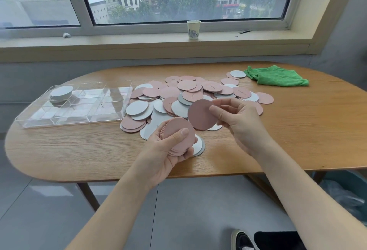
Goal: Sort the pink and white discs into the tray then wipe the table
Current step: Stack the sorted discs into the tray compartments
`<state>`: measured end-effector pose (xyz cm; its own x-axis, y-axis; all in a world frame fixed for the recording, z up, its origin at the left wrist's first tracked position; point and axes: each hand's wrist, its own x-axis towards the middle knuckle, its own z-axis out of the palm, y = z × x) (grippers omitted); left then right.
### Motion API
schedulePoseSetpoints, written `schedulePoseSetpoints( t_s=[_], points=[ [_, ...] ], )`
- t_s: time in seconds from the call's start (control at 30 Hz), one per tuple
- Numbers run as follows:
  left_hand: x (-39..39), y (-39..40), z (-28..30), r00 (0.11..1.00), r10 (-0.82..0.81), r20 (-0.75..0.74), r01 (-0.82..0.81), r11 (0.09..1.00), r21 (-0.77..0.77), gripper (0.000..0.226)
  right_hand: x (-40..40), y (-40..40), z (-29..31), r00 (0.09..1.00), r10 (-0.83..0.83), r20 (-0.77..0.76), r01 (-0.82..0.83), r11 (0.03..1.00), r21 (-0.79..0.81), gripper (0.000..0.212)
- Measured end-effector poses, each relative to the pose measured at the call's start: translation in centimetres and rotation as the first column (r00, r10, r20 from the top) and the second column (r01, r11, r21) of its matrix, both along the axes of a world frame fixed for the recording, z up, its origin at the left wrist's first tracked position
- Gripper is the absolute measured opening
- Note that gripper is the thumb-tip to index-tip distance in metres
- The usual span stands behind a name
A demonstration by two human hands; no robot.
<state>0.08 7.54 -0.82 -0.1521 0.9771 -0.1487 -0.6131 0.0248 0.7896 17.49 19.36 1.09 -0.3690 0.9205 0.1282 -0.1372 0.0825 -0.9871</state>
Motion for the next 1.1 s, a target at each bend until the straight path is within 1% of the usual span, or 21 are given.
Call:
schedulePoseSetpoints(
  t_s=[0.1, 0.27, 0.33, 0.37, 0.43, 0.5, 0.57, 0.63, 0.7, 0.73, 0.8, 0.83, 0.97, 1.03, 1.1],
  points=[
    [-0.1, 0.1, -0.1, 1.0, 0.004, 0.006, -0.005, 1.0, 0.011, 0.04, -0.3, -1.3, 0.2, 0.998, 0.033, -0.045, -0.033, 0.999, -0.004, 0.025],
    [-0.1, 0.2, -0.2, 1.0, 0.008, 0.018, -0.008, 1.0, 0.004, 0.056, 0.0, -1.4, 0.8, 0.995, 0.034, -0.095, -0.035, 0.999, -0.018, 0.026],
    [-0.2, 0.2, -0.3, 0.999, 0.011, 0.035, -0.012, 1.0, 0.009, 0.065, -0.1, -1.5, 0.8, 0.996, 0.035, -0.079, -0.034, 0.999, 0.008, 0.023],
    [-0.3, 0.3, -0.4, 0.999, 0.011, 0.046, -0.012, 1.0, 0.015, 0.07, -0.1, -1.4, 0.8, 0.998, 0.011, -0.065, -0.009, 0.999, 0.044, 0.018],
    [-0.4, 0.3, -0.5, 0.998, 0.015, 0.061, -0.015, 1.0, 0.011, 0.065, 0.4, -0.8, 1.0, 0.996, -0.053, -0.076, 0.06, 0.994, 0.093, 0.015],
    [-0.4, 0.3, -0.4, 0.997, 0.017, 0.074, -0.018, 1.0, 0.004, 0.063, 1.1, -0.3, 1.4, 0.989, -0.058, -0.137, 0.066, 0.997, 0.05, 0.023],
    [-0.4, 0.3, -0.4, 0.997, 0.013, 0.073, -0.014, 1.0, 0.008, 0.064, 0.9, -0.6, 1.4, 0.988, -0.021, -0.155, 0.021, 1.0, -0.001, 0.028],
    [-0.5, 0.3, -0.4, 0.999, 0.003, 0.054, -0.004, 1.0, 0.019, 0.061, 0.1, -1.3, 0.9, 0.993, 0.035, -0.112, -0.037, 0.999, -0.014, 0.027],
    [-0.5, 0.4, -0.4, 0.999, -0.004, 0.034, 0.003, 1.0, 0.031, 0.064, -0.8, -2.0, 0.2, 0.996, 0.08, -0.029, -0.08, 0.997, 0.02, 0.023],
    [-0.5, 0.4, -0.5, 1.0, -0.008, 0.029, 0.007, 0.999, 0.035, 0.063, -1.2, -2.3, 0.0, 0.996, 0.081, 0.034, -0.083, 0.995, 0.058, 0.02],
    [-0.5, 0.3, -0.5, 1.0, -0.014, 0.02, 0.013, 0.999, 0.04, 0.055, -1.9, -2.7, -0.8, 0.987, 0.05, 0.154, -0.072, 0.988, 0.135, 0.017],
    [-0.5, 0.3, -0.5, 1.0, -0.019, 0.018, 0.019, 0.999, 0.041, 0.052, -2.2, -3.0, -1.1, 0.983, 0.036, 0.182, -0.065, 0.985, 0.157, 0.017],
    [-0.5, 0.1, -0.4, 0.999, -0.034, 0.003, 0.034, 0.999, 0.037, 0.041, -3.2, -3.6, -1.7, 0.981, -0.003, 0.192, -0.041, 0.974, 0.225, 0.013],
    [-0.5, 0.1, -0.5, 0.999, -0.045, -0.016, 0.046, 0.998, 0.045, 0.045, -3.2, -3.6, -1.5, 0.975, -0.001, 0.222, -0.052, 0.972, 0.23, 0.014],
    [-0.4, 0.0, -0.6, 0.998, -0.053, -0.034, 0.055, 0.996, 0.066, 0.053, -3.0, -3.4, -1.1, 0.96, 0.059, 0.272, -0.11, 0.979, 0.174, 0.02]
  ],
)
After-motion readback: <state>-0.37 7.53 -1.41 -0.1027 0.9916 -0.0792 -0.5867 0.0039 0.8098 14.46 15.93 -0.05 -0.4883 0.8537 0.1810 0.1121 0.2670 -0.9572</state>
